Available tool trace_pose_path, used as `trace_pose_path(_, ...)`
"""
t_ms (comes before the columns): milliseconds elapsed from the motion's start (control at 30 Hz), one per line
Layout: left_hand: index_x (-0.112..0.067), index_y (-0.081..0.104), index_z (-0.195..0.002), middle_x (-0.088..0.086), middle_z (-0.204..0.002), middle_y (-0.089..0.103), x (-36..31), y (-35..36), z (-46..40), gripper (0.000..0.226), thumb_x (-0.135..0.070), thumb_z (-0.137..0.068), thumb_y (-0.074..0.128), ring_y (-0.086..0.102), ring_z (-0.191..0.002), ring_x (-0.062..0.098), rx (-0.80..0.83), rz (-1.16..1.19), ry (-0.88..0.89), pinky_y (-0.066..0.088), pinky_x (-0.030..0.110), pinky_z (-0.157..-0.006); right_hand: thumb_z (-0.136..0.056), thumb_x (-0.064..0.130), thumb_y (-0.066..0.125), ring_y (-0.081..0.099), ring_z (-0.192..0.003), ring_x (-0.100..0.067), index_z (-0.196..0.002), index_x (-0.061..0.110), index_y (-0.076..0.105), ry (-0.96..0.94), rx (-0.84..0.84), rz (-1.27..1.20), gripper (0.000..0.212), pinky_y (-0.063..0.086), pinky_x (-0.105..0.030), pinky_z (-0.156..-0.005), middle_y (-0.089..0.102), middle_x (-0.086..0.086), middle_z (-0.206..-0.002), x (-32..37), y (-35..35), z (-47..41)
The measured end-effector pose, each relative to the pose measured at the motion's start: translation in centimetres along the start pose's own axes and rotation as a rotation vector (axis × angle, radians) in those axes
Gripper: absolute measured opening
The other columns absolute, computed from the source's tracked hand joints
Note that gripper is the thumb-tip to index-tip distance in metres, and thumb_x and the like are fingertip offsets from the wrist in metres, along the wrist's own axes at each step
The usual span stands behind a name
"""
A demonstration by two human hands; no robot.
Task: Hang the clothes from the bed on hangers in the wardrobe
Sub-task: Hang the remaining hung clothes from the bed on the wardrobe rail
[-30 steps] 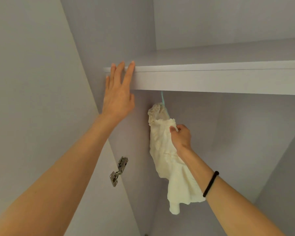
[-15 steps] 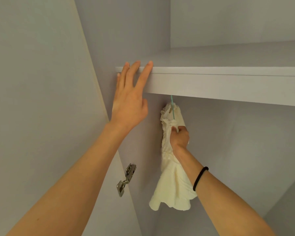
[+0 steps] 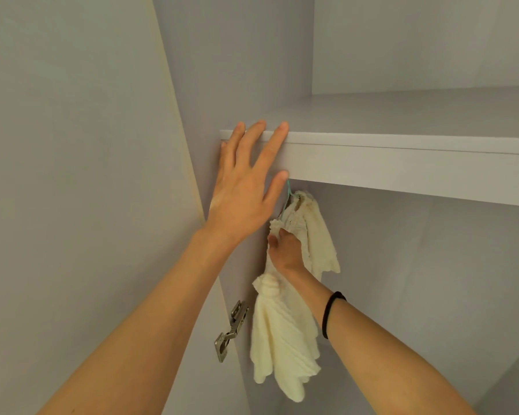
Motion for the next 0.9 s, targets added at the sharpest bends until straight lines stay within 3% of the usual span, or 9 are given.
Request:
trace_pose_path(200, -0.022, 0.024, -0.145, 0.013, -0.147, 0.029, 0.3, 0.2, -0.1, 0.055, -0.035, -0.094, 0.041, 0.014, -0.138, 0.034, 0.001, -0.016, 0.004, 0.023, 0.058, -0.109, -0.096, 0.018, 0.042, 0.044, -0.124, -0.03, -0.134, -0.004, 0.035, 0.05, 0.228, 0.041, 0.044, 0.037, -0.033, -0.101, 0.044, -0.02, -0.134, 1.2, 2.1, 0.5)
trace_pose_path(300, -0.022, 0.023, -0.146, 0.013, -0.147, 0.028, 0.4, 0.2, 0.0, 0.057, -0.035, -0.093, 0.041, 0.014, -0.138, 0.034, 0.021, -0.025, 0.007, 0.022, 0.057, -0.109, -0.095, 0.023, 0.047, 0.045, -0.124, -0.03, -0.139, 0.0, 0.029, 0.074, 0.288, 0.041, 0.053, 0.038, -0.03, -0.095, 0.043, -0.019, -0.137, 0.7, 1.7, 1.5)
trace_pose_path(367, -0.021, 0.022, -0.146, 0.013, -0.148, 0.027, 0.4, 0.3, -0.1, 0.058, -0.035, -0.092, 0.039, 0.013, -0.139, 0.035, 0.036, -0.028, 0.002, 0.022, 0.058, -0.109, -0.096, 0.024, 0.046, 0.046, -0.122, -0.026, -0.137, 0.003, 0.032, 0.046, 0.304, 0.082, 0.048, 0.038, -0.029, -0.095, 0.047, -0.015, -0.133, 0.5, 0.8, 2.2)
trace_pose_path(433, -0.02, 0.021, -0.147, 0.013, -0.15, 0.023, 0.2, 0.2, 0.0, 0.061, -0.036, -0.091, 0.038, 0.01, -0.14, 0.035, 0.059, -0.01, -0.019, 0.019, 0.056, -0.111, -0.097, 0.026, 0.045, 0.045, -0.123, -0.025, -0.137, 0.007, 0.033, -0.006, 0.305, 0.132, 0.046, 0.037, -0.031, -0.097, 0.046, -0.014, -0.135, 0.2, -0.2, 2.9)
trace_pose_path(600, -0.023, 0.012, -0.148, 0.011, -0.156, 0.006, -0.6, 0.1, 2.4, 0.064, -0.036, -0.09, 0.033, -0.002, -0.143, 0.031, 0.102, 0.006, -0.082, 0.004, 0.046, -0.113, -0.095, 0.04, 0.044, 0.023, -0.14, -0.021, -0.149, 0.017, 0.013, -0.203, 0.269, 0.253, 0.066, 0.023, -0.033, -0.112, 0.021, -0.006, -0.153, -0.2, -2.1, 5.0)
trace_pose_path(733, -0.025, 0.012, -0.147, 0.013, -0.155, 0.011, -1.6, 0.9, 8.3, 0.063, -0.028, -0.091, 0.041, 0.002, -0.142, 0.033, 0.133, -0.104, -0.135, 0.003, 0.046, -0.112, -0.093, 0.05, 0.04, 0.019, -0.142, -0.021, -0.149, 0.02, 0.013, -0.453, 0.216, 0.46, 0.069, 0.022, -0.043, -0.113, 0.019, -0.004, -0.155, -0.6, -2.7, 7.0)
trace_pose_path(900, -0.027, 0.018, -0.145, 0.014, -0.152, 0.021, -2.8, 1.3, 17.8, 0.058, -0.028, -0.09, 0.035, 0.007, -0.141, 0.035, 0.196, -0.236, -0.315, 0.009, 0.05, -0.112, -0.096, 0.05, 0.033, 0.002, -0.144, -0.016, -0.149, 0.023, 0.004, -0.545, 0.418, 0.582, 0.066, 0.006, -0.043, -0.117, 0.002, -0.001, -0.157, -2.5, -0.7, 11.9)
Point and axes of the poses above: each hand's wrist, its own z-axis away from the middle knuckle, its own y-axis out of the palm, x = y × z, the point moved 7 cm from there along -z, towards the middle knuckle
